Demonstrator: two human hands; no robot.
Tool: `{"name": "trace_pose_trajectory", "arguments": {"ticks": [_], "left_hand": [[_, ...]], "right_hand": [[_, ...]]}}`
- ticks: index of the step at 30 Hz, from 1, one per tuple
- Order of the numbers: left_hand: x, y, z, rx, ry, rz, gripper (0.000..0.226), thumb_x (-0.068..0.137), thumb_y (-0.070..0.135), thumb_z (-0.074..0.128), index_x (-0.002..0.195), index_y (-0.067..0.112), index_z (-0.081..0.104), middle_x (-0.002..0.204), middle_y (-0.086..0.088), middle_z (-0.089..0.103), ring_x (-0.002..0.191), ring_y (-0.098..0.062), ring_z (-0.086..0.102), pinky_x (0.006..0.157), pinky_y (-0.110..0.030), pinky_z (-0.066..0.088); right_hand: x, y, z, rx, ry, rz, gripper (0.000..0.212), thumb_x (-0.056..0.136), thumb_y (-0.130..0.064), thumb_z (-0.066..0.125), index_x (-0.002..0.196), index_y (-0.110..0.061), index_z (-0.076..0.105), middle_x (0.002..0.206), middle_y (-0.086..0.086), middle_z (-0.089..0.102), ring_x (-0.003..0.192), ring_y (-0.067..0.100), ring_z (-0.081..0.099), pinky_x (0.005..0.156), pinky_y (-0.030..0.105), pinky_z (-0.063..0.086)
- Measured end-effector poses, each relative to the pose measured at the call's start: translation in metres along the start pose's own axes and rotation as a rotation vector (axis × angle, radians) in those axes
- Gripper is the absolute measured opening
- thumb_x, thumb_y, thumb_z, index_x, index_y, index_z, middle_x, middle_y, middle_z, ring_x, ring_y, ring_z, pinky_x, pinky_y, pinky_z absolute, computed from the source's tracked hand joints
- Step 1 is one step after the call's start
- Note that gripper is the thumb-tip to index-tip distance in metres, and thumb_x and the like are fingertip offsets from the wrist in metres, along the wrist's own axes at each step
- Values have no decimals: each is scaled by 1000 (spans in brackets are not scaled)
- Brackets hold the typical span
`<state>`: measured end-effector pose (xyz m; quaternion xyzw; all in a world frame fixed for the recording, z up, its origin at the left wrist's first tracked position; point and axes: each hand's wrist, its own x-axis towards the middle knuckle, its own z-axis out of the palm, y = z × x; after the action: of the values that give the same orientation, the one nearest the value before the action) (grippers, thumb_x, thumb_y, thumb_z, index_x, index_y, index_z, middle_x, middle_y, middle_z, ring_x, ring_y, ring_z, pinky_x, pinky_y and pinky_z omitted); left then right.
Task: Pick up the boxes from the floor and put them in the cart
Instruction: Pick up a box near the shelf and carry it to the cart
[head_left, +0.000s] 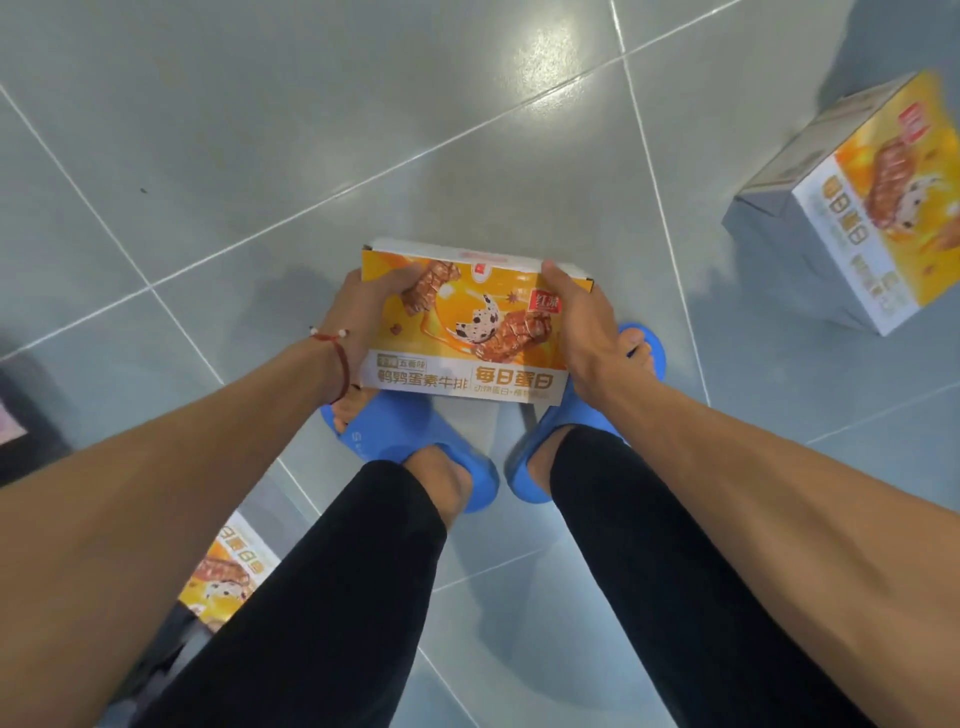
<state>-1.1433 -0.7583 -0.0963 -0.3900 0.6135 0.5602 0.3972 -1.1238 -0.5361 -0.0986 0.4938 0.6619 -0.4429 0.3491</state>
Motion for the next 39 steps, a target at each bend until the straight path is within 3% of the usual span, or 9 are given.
{"name": "trace_pose_trajectory", "arguments": {"ticks": [1,4,8,12,18,22,29,36,39], "left_hand": [[-11,0,0,-35,10,-4,27,91,32,65,107,13,75,94,-10,78,78,-24,75,69,-33,59],[-55,0,0,-110,58,-7,20,92,28,66,106,16,73,98,-9,78,79,-22,75,65,-30,58],[-123,13,-7,-186,158,-69,43,90,44,64,125,19,60,102,0,75,67,-6,73,49,-19,53],[-191,36,-14,-185,234,-82,48,90,60,56,123,26,48,99,8,66,81,-9,68,63,-28,47],[-307,78,-15,-162,253,-60,76,74,71,54,130,21,46,111,-2,68,99,-19,66,80,-39,53],[-385,107,-16,-188,304,-35,69,71,68,57,117,19,43,113,-4,65,104,-23,64,94,-52,50],[-507,160,-18,-266,322,29,65,76,63,63,118,18,44,102,1,64,85,-16,65,70,-35,55],[-592,206,-15,-192,349,181,45,86,52,68,110,23,42,106,-1,63,85,-13,67,72,-34,60],[-615,221,-6,-110,357,323,58,88,48,69,134,33,39,122,3,62,96,-13,68,80,-34,57]], "right_hand": [[-10,-2,-3,-18,21,-10,53,92,-67,58,126,-26,58,95,-14,66,88,-11,58,82,13,43],[-50,-13,-14,-77,67,-21,42,91,-69,57,116,-35,53,84,-25,48,73,-11,40,62,16,28],[-110,-26,-31,-49,30,-81,53,91,-65,61,129,-31,51,110,-8,69,96,9,64,74,27,45],[-181,-38,-59,9,17,-131,55,91,-51,69,136,-30,45,124,1,68,112,24,67,102,47,53],[-293,-63,-117,69,-51,-205,51,88,-43,72,127,-31,41,116,-3,70,98,16,73,89,38,58],[-365,-86,-153,87,-92,-276,54,76,-46,70,120,-33,42,114,-13,66,96,8,71,75,26,52],[-472,-120,-207,123,-148,-428,54,89,-28,75,129,-29,39,120,-17,57,109,7,62,76,20,48],[-552,-142,-258,248,-193,-543,75,79,-25,79,141,-27,37,136,-6,53,122,9,56,83,20,53],[-571,-145,-274,309,-191,-579,88,80,-16,80,154,-31,34,145,-6,51,130,15,54,97,32,56]]}}
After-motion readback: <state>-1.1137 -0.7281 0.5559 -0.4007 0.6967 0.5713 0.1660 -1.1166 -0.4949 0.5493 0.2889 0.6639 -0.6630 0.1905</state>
